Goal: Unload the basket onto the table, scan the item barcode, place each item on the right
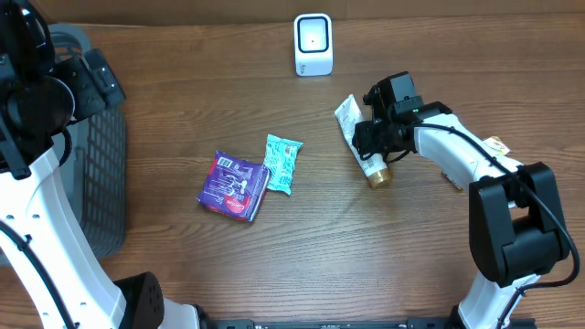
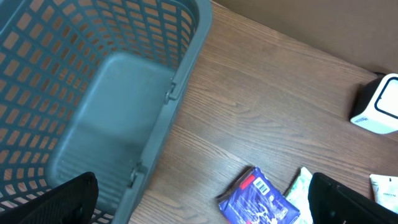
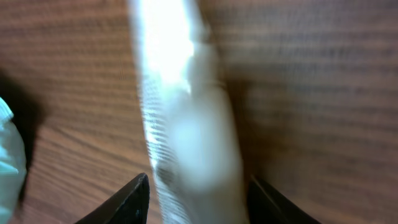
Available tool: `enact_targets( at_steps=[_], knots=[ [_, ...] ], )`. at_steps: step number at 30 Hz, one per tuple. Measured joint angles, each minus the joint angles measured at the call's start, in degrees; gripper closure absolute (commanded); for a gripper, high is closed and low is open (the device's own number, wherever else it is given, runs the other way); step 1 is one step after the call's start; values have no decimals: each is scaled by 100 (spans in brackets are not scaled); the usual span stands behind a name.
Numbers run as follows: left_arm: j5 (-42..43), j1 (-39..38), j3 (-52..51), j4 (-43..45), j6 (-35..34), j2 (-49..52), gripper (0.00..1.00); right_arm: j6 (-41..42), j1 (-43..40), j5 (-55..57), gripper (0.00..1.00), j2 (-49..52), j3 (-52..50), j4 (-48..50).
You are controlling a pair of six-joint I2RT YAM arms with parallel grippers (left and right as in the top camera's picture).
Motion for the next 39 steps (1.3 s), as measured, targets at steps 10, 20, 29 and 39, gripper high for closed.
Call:
enact_targets(
  at_steps=[10, 20, 29, 39],
  knots=[
    [0, 2, 0, 2, 0, 0, 0, 72, -17, -114, 41, 13, 2, 529],
    [0, 0, 0, 0, 0, 0, 0, 516, -415, -170, 44, 42, 15, -658],
    [0, 0, 0, 2, 0, 0, 0, 922, -446, -1368, 52, 46, 17, -1248],
    [0, 0, 0, 0, 0, 0, 0, 1327, 544, -1862, 32, 48, 37, -1303]
  ],
)
